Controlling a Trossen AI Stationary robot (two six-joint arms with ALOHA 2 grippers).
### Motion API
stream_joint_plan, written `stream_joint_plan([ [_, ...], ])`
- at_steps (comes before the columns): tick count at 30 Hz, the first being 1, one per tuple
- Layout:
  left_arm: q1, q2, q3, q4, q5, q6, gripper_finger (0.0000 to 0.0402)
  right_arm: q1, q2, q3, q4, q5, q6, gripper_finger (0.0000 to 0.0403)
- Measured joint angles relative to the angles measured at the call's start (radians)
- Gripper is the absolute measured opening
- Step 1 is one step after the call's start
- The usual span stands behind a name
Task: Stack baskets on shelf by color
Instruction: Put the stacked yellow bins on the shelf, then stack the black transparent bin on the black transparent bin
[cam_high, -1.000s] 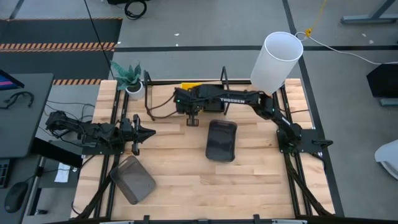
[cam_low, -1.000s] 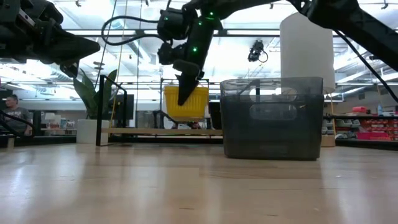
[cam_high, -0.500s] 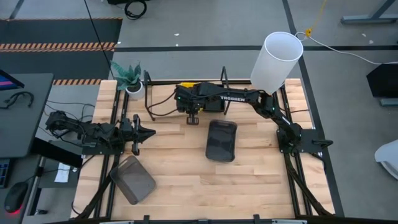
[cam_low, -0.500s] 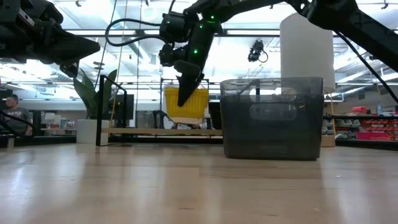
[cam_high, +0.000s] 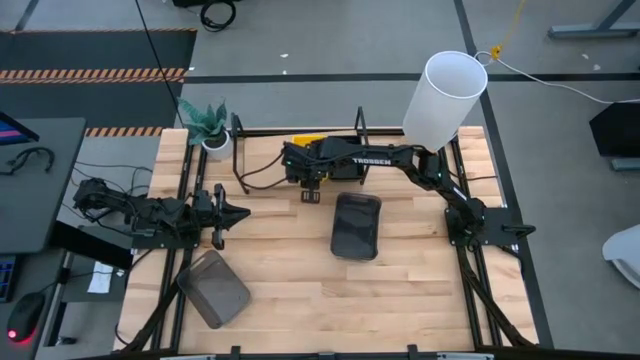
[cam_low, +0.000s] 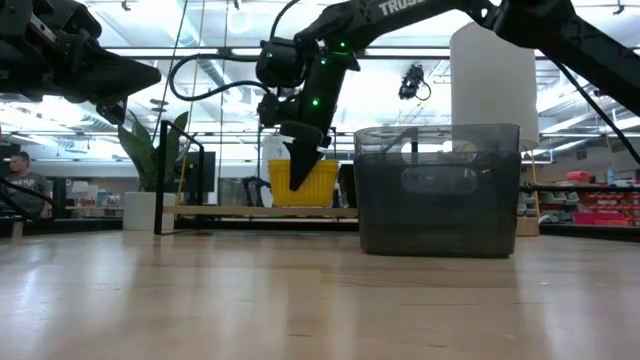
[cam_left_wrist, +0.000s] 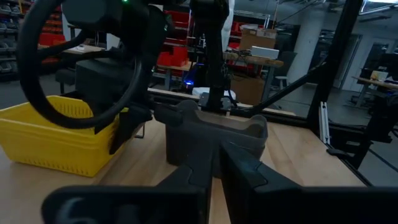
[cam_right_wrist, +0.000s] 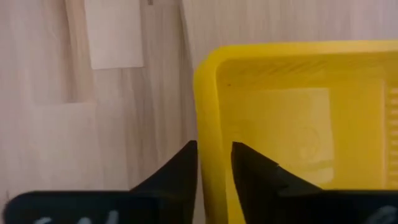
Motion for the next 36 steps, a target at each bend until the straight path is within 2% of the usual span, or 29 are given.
stream_joint_plan([
  [11,0.000,0.000,0.000,0.000,0.000,0.000,0.0032,0.030,0.000,0.136,-0.109,0.021,0.031,0.0180],
  [19,0.000,0.000,0.000,0.000,0.000,0.000,0.0032,0.107,0.000,0.234,-0.131,0.023,0.089,0.0207],
  [29,0.000,0.000,0.000,0.000,0.000,0.000,0.0033,0.285,0.000,0.239,0.074,0.015,0.151,0.0209],
  [36,0.000,0.000,0.000,0.000,0.000,0.000,0.0033,0.426,-0.001,0.204,0.314,0.015,0.213,0.0208],
])
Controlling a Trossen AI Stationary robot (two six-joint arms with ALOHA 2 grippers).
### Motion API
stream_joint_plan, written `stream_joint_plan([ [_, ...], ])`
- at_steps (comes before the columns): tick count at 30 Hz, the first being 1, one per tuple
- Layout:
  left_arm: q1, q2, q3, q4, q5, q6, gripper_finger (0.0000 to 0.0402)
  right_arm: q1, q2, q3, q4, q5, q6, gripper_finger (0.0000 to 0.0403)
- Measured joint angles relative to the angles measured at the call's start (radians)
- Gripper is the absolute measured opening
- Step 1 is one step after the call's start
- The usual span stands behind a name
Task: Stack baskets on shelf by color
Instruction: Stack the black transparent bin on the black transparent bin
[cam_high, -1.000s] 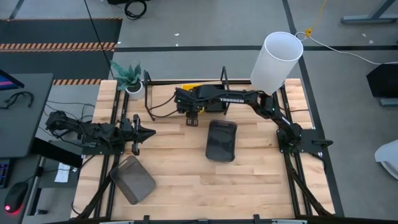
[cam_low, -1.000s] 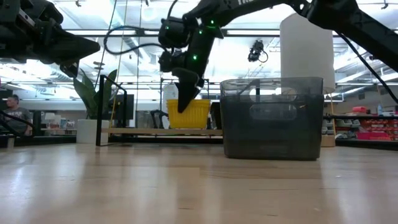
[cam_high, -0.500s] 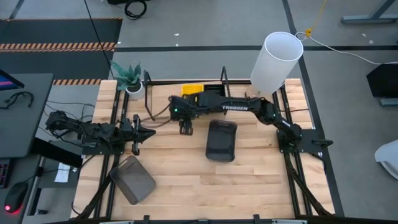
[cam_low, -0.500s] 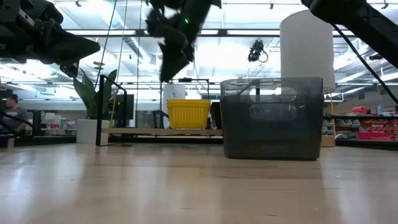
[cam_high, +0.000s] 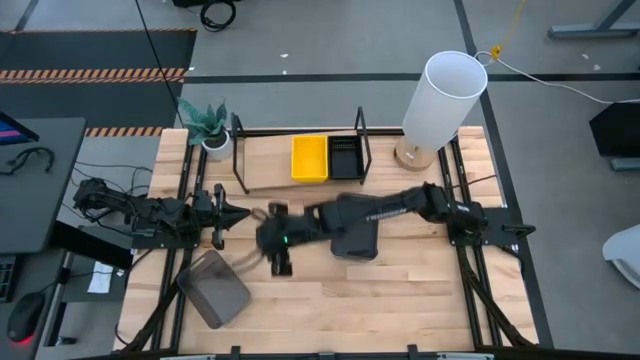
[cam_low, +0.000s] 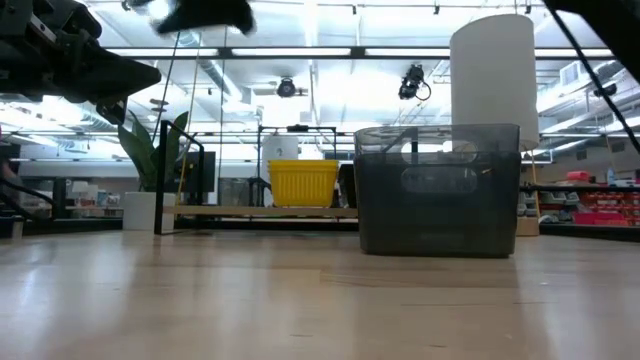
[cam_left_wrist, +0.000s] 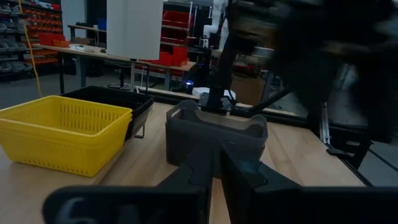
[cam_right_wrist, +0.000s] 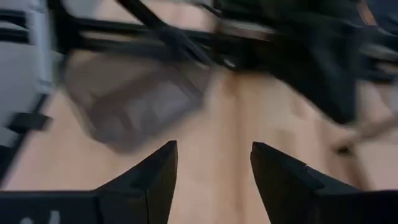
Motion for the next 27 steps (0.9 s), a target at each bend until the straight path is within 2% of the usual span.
stream_joint_plan([
  [5,0.000,0.000,0.000,0.000,0.000,0.000,0.0028,0.090,0.004,-0.085,0.190,0.005,-0.018,0.0208],
  [10,0.000,0.000,0.000,0.000,0.000,0.000,0.0033,0.132,0.003,-0.131,0.381,-0.002,-0.030,0.0208],
  [16,0.000,0.000,0.000,0.000,0.000,0.000,0.0034,0.165,0.015,-0.186,0.773,-0.063,-0.100,0.0205],
  [19,0.000,0.000,0.000,-0.001,0.000,0.000,0.0031,0.185,0.049,-0.177,0.903,-0.071,-0.125,0.0205],
  [24,0.000,0.001,0.000,0.001,0.000,0.000,0.0028,0.194,0.151,-0.138,0.993,-0.039,-0.118,0.0205],
  [27,0.000,0.000,0.000,0.001,0.000,0.000,0.0032,0.194,0.220,-0.092,0.981,-0.007,-0.120,0.0205],
])
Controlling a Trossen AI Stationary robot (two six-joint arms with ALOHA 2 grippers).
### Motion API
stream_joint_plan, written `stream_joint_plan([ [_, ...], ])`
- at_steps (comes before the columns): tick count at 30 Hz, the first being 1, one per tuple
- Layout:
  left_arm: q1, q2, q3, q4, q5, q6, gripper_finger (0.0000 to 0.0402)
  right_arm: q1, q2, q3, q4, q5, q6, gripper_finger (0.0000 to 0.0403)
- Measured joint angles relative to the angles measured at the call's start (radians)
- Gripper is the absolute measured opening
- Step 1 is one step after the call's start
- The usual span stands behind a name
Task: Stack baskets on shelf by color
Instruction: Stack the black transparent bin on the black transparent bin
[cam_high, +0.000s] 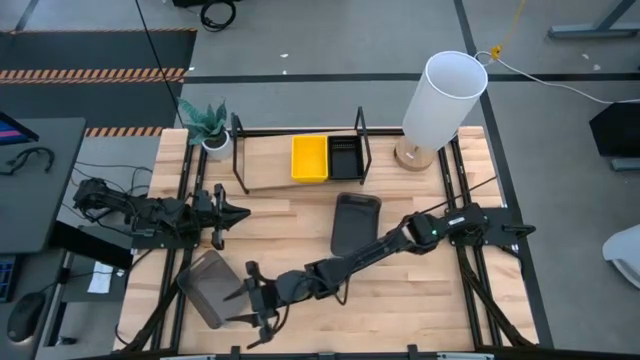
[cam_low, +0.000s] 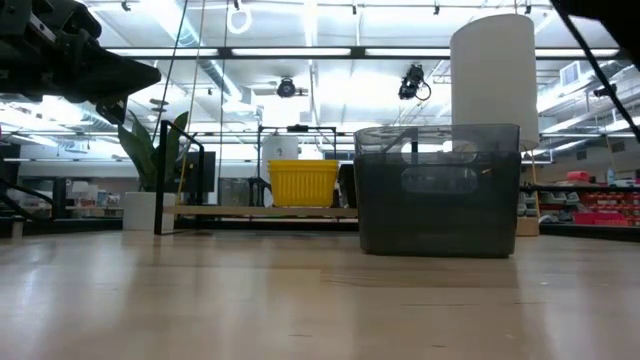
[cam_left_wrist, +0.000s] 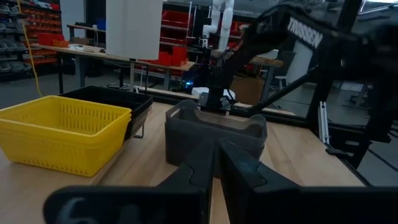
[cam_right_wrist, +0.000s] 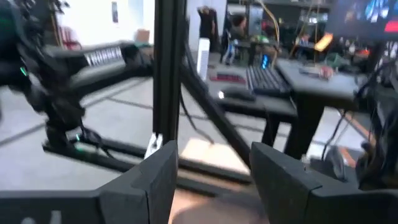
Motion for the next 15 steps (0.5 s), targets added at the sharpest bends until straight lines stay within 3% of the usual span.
stream_joint_plan([
  [7,0.000,0.000,0.000,-0.001,0.000,0.001,0.0034,-0.034,0.095,0.102,-0.128,0.008,0.024,0.0205],
  [15,0.000,0.000,0.000,-0.001,0.000,0.000,0.0029,-0.042,0.108,0.109,-0.344,0.032,0.040,0.0205],
])
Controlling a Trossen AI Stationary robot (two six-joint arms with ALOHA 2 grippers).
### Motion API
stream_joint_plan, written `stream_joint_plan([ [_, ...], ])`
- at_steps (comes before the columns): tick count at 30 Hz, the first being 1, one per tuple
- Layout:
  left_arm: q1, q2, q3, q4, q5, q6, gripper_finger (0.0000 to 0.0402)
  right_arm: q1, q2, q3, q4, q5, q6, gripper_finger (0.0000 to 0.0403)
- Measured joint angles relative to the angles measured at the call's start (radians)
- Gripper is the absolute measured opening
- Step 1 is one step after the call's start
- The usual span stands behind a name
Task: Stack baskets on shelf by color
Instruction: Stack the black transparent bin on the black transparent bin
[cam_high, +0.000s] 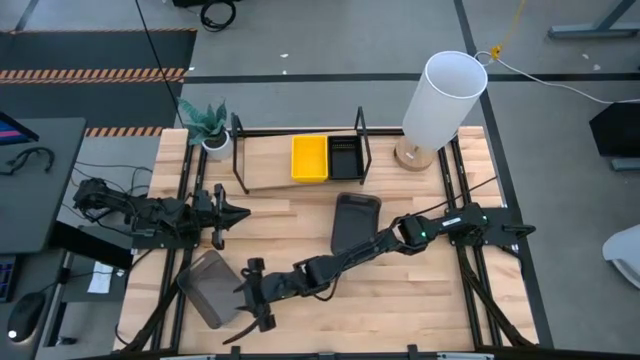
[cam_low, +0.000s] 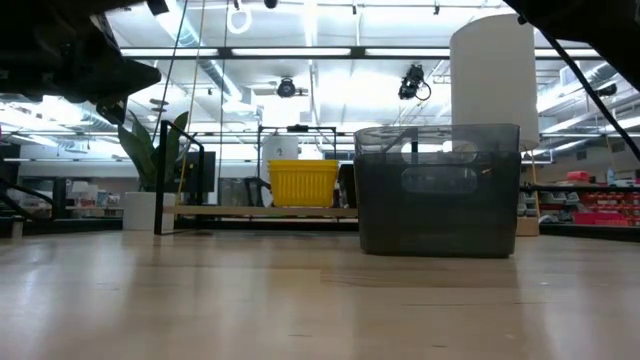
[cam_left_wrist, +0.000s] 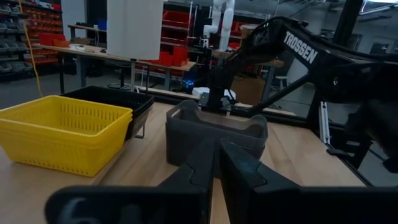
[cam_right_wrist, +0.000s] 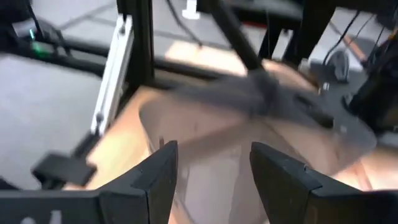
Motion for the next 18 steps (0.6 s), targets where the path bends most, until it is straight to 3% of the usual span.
stream_joint_plan([
  [18,0.000,0.000,0.000,0.000,0.000,0.000,0.0030,-0.019,-0.017,0.003,-0.249,0.003,-0.052,0.0180],
])
